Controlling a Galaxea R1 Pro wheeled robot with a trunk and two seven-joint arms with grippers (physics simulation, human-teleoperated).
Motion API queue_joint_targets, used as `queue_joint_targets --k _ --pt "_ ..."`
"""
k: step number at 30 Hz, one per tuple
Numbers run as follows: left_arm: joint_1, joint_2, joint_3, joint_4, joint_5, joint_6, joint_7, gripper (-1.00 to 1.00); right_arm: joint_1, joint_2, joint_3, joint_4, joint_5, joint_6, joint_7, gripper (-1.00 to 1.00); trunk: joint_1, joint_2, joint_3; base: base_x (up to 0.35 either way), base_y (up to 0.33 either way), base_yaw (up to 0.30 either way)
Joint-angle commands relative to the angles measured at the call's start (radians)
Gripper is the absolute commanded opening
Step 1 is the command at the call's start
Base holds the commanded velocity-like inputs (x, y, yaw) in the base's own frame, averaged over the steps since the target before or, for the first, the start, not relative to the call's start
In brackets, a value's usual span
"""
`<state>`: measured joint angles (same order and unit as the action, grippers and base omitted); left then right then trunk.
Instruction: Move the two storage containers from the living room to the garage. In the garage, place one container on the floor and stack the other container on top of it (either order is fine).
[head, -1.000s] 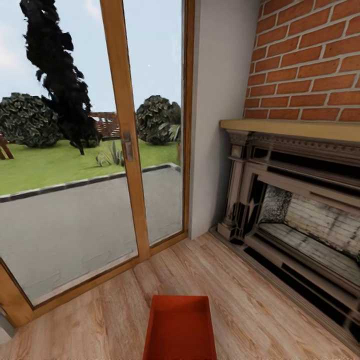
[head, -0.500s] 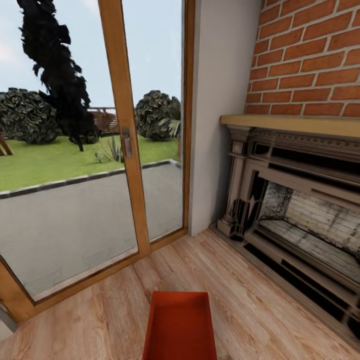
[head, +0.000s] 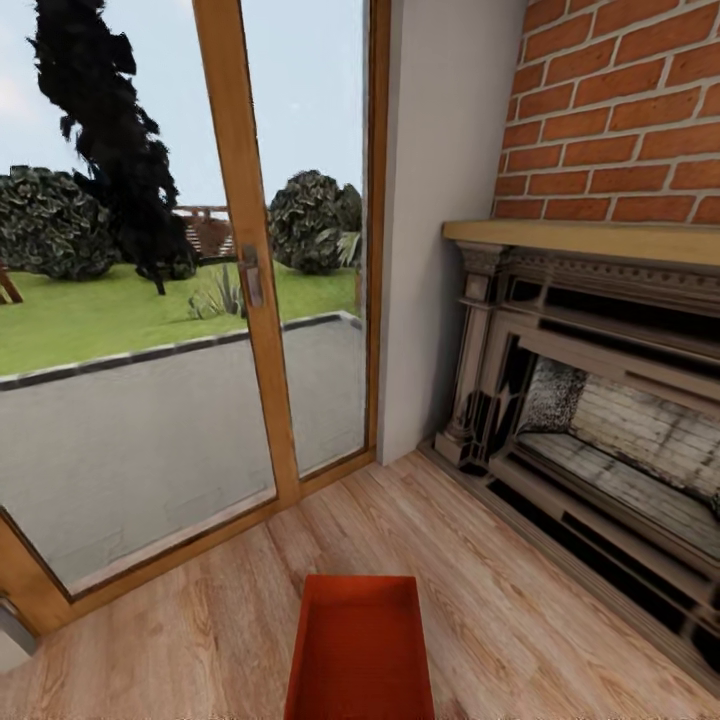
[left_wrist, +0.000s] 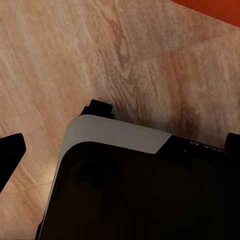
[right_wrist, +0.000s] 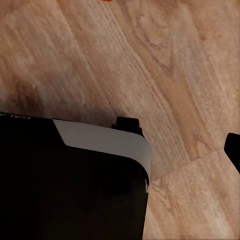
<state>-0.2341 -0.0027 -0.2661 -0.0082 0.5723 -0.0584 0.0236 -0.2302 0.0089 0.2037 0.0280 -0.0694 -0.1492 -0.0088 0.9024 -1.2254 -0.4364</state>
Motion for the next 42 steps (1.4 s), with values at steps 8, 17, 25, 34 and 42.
queue_joint_targets --k 8,17,25,34,42 --pt "0.0 0.0 -0.008 0.0 0.008 -0.003 0.002 1.0 -0.001 0.002 0.008 0.004 -0.007 0.003 -0.003 1.0 0.0 -0.001 -0.014 0.0 0.0 0.0" --pt "-0.001 0.0 -0.008 0.0 0.008 -0.003 0.002 1.0 -0.001 0.003 0.008 0.004 -0.007 -0.005 -0.012 1.0 0.0 -0.001 -0.028 0.0 0.0 0.0" --pt "-0.001 0.0 -0.008 0.0 0.008 -0.003 0.002 1.0 -0.001 0.003 0.008 0.004 -0.007 -0.007 -0.012 1.0 0.0 -0.001 -0.041 0.0 0.0 0.0" --pt "-0.001 0.0 -0.008 0.0 0.007 -0.003 0.002 1.0 -0.001 0.003 0.008 0.004 -0.007 -0.002 -0.007 1.0 0.0 -0.001 -0.055 0.0 0.0 0.0" --pt "-0.001 0.0 -0.008 0.0 0.008 -0.003 0.002 1.0 0.0 0.002 0.009 0.004 -0.004 0.002 -0.004 1.0 0.0 -0.001 -0.068 0.0 0.0 0.0"
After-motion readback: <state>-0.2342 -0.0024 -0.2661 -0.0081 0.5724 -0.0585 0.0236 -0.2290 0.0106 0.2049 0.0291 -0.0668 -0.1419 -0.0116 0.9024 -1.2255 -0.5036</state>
